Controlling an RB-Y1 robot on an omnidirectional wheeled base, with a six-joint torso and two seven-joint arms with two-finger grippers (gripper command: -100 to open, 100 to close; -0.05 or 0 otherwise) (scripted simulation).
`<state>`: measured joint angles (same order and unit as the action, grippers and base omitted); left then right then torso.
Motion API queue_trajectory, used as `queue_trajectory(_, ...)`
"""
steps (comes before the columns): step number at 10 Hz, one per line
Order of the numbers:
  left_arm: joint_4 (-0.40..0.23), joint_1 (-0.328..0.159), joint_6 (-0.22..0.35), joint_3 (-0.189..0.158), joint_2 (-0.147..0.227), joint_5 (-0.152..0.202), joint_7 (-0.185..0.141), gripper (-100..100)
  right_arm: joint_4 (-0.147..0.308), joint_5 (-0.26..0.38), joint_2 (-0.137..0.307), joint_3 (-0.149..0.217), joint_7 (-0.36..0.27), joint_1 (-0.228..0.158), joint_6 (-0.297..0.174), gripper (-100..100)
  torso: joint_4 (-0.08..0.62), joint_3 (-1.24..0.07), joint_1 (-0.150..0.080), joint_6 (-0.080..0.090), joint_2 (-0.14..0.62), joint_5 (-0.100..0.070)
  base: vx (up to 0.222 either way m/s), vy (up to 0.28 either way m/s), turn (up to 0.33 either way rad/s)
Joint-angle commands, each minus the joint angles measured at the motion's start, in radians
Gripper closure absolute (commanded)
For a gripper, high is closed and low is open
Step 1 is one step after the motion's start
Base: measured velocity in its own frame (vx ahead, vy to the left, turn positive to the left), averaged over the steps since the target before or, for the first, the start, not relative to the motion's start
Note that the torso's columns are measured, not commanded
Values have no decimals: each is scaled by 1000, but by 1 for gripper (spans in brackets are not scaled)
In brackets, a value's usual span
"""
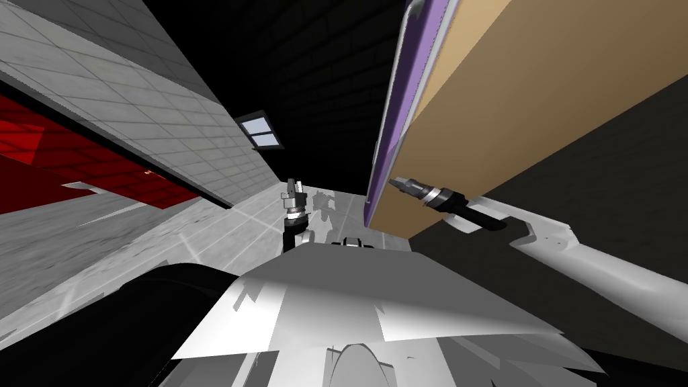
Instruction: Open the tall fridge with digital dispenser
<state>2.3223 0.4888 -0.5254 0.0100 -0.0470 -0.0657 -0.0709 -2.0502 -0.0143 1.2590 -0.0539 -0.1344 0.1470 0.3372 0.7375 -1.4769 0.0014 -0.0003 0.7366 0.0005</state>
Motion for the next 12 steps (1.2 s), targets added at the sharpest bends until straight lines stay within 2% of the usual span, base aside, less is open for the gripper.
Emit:
queue_trajectory(1,0,0,0,0,0,0,0,0,31,3,81,2,-5,-37,1,-100,0,1,-2,0,1,0,48,50,-65)
queue_trajectory(3,0,0,0,0,0,0,0,0,31,3,139,2,-5,-37,1,-100,0,1,-1,0,1,0,43,33,-23)
queue_trajectory(4,0,0,0,0,0,0,0,0,31,3,149,2,-5,-37,1,-100,1,1,-3,0,2,-1,8,-4,8)
queue_trajectory(5,0,0,0,0,0,0,0,0,58,6,189,3,-11,-72,1,-100,1,2,-4,0,3,-1,34,29,-74)
queue_trajectory(7,0,0,0,0,0,0,0,0,58,6,247,3,-11,-72,1,-100,0,0,0,0,0,0,46,32,-23)
queue_trajectory(8,0,0,0,0,0,0,0,0,85,9,278,4,-17,-107,0,-100,0,1,-1,0,1,0,61,30,-62)
queue_trajectory(10,0,0,0,0,0,0,0,0,85,9,333,4,-17,-107,0,-100,0,1,-1,0,1,0,43,32,-22)
queue_trajectory(11,0,0,0,0,0,0,0,0,85,9,342,4,-17,-107,0,-100,1,2,-2,0,3,-1,6,5,8)
queue_trajectory(12,0,0,0,0,0,0,0,0,112,12,383,6,-24,-142,0,-100,1,2,-3,0,4,-1,41,33,-87)
